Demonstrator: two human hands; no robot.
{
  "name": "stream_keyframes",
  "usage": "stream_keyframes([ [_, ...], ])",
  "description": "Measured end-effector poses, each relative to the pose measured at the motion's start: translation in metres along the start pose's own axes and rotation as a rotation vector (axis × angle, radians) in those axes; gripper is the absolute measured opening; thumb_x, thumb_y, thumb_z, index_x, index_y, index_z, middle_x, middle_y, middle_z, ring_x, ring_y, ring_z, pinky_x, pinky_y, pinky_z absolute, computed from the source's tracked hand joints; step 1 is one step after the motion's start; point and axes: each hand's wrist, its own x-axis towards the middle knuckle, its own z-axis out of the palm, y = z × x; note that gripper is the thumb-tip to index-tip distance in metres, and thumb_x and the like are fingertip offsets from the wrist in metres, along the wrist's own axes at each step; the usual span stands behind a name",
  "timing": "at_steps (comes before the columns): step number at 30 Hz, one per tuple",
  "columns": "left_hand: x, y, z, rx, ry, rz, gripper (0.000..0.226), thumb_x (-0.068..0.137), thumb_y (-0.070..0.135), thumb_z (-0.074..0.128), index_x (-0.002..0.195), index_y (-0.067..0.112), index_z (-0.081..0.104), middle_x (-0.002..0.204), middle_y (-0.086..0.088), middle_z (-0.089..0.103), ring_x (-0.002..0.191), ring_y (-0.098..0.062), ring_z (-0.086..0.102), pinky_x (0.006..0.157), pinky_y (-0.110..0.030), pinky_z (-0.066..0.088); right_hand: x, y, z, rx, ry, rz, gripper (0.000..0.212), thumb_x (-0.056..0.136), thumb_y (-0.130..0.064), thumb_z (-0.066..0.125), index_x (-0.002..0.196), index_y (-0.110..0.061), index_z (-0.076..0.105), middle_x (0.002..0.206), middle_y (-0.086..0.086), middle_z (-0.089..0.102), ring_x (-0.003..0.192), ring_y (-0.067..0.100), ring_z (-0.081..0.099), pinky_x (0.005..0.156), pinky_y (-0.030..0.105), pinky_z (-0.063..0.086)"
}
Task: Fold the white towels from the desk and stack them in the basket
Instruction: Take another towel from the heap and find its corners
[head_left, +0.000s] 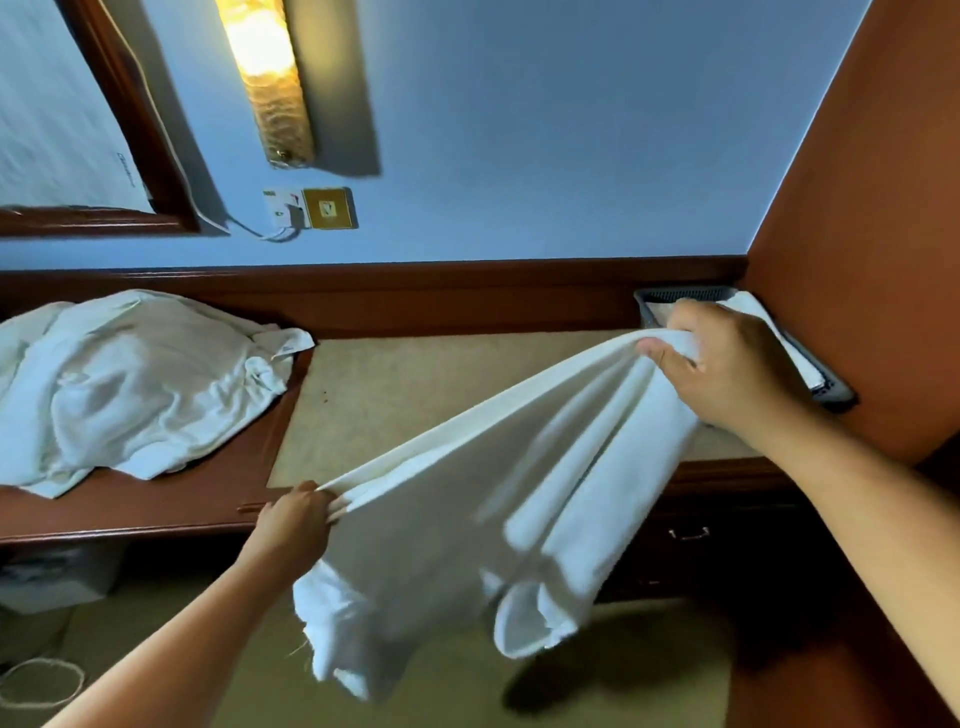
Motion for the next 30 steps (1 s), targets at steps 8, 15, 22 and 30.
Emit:
stream_keyframes([
  [8, -0.004, 0.024, -0.008, 0.013, 0.066, -0.192, 0.024, 0.085, 0.009, 0.054, 0.092, 0.028, 0.069, 0.087, 0.006, 0.048, 0.095, -0.026, 0.063, 0.085, -0.04, 0.037, -0.009, 0.108, -0.006, -0.173, -0.136, 0.161, 0.023, 0.096, -0.029, 0.064, 0.096, -0.011, 0.049, 0.076, 0.009, 0.054, 0.067, 0.034, 0.048, 0.056, 0.033, 0.025],
  [15, -0.014, 0.036, 0.003, -0.12, 0.309, -0.236, 0.031, 0.088, 0.003, 0.059, 0.107, 0.02, 0.077, 0.104, -0.002, 0.06, 0.102, -0.029, 0.061, 0.097, -0.049, 0.036, -0.039, 0.159, 0.02, -0.148, -0.237, 0.258, 0.018, 0.098, -0.035, 0.059, 0.108, -0.02, 0.061, 0.105, 0.015, 0.071, 0.093, 0.041, 0.064, 0.07, 0.036, 0.039],
  [22, -0.014, 0.05, 0.017, -0.213, 0.248, -0.281, 0.024, 0.087, 0.004, 0.062, 0.103, 0.009, 0.078, 0.11, -0.012, 0.067, 0.101, -0.037, 0.066, 0.095, -0.043, 0.051, -0.055, 0.156, 0.028, 0.075, -0.259, 0.305, 0.015, 0.094, -0.03, 0.066, 0.104, -0.019, 0.067, 0.101, 0.006, 0.071, 0.094, 0.03, 0.064, 0.073, 0.031, 0.041],
  [30, -0.024, 0.158, -0.001, -0.494, -0.191, 0.132, 0.026, 0.085, 0.042, 0.078, 0.108, 0.048, 0.07, 0.13, 0.011, 0.06, 0.127, -0.012, 0.054, 0.099, -0.022, 0.041, -0.033, 0.052, 0.03, 0.297, -0.47, -0.297, 0.008, 0.091, -0.027, 0.073, 0.099, -0.027, 0.07, 0.092, -0.008, 0.069, 0.07, 0.008, 0.057, 0.07, 0.033, 0.051],
])
